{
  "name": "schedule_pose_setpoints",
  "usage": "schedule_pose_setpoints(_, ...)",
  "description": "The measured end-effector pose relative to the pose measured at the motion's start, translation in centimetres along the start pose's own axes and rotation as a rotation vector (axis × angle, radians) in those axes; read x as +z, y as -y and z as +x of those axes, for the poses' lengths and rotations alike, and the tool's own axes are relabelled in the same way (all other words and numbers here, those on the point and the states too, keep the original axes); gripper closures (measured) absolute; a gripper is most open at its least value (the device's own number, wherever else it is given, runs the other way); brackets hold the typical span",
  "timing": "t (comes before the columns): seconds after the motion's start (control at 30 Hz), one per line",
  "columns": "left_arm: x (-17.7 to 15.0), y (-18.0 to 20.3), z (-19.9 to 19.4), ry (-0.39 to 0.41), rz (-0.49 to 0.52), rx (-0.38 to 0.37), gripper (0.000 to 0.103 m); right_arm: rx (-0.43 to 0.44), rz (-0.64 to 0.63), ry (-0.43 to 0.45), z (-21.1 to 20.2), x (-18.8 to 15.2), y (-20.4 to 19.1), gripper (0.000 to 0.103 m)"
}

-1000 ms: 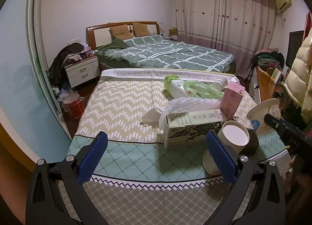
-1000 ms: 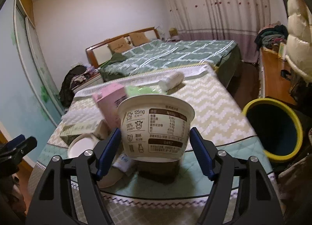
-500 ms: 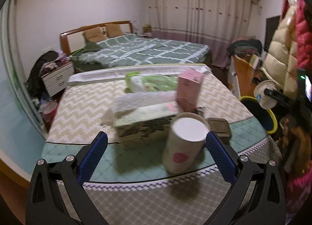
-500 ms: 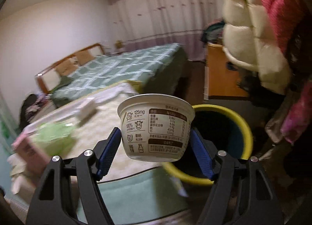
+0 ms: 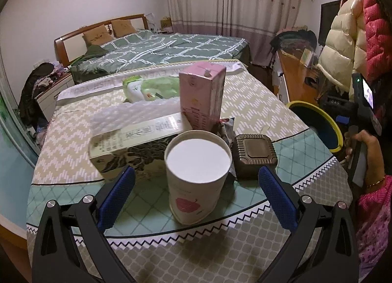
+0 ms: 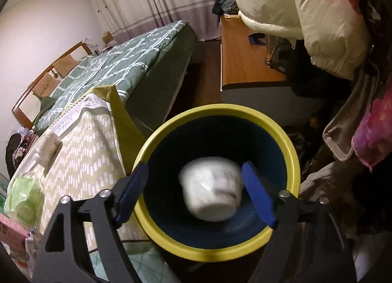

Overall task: Collect trash
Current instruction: 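Carry the yogurt cup over the yellow bin and open the right gripper, then grasp the white paper cup with the left gripper and carry it to the bin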

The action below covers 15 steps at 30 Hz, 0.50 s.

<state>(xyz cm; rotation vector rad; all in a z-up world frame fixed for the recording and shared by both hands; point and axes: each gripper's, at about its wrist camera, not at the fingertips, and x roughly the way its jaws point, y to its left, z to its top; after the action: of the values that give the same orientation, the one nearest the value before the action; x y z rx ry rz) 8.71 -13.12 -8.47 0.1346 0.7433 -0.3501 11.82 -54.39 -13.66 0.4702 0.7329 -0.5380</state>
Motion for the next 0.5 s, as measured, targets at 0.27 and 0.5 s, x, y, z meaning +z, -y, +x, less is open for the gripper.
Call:
schedule_pose_setpoints(0.27,0.1,-0.1,1.1,-0.006,-0.009,-0.039,0.005,-0.046,-0.043,0.039,-0.8,-0.1,-0.6,0.026)
schedule_pose_setpoints(0.5,0.4,-0.8,1.7,-0.015,-0.023,-0.069,0.024,-0.057,-0.069,0.045,-0.4,-0.1,-1.4,0.026)
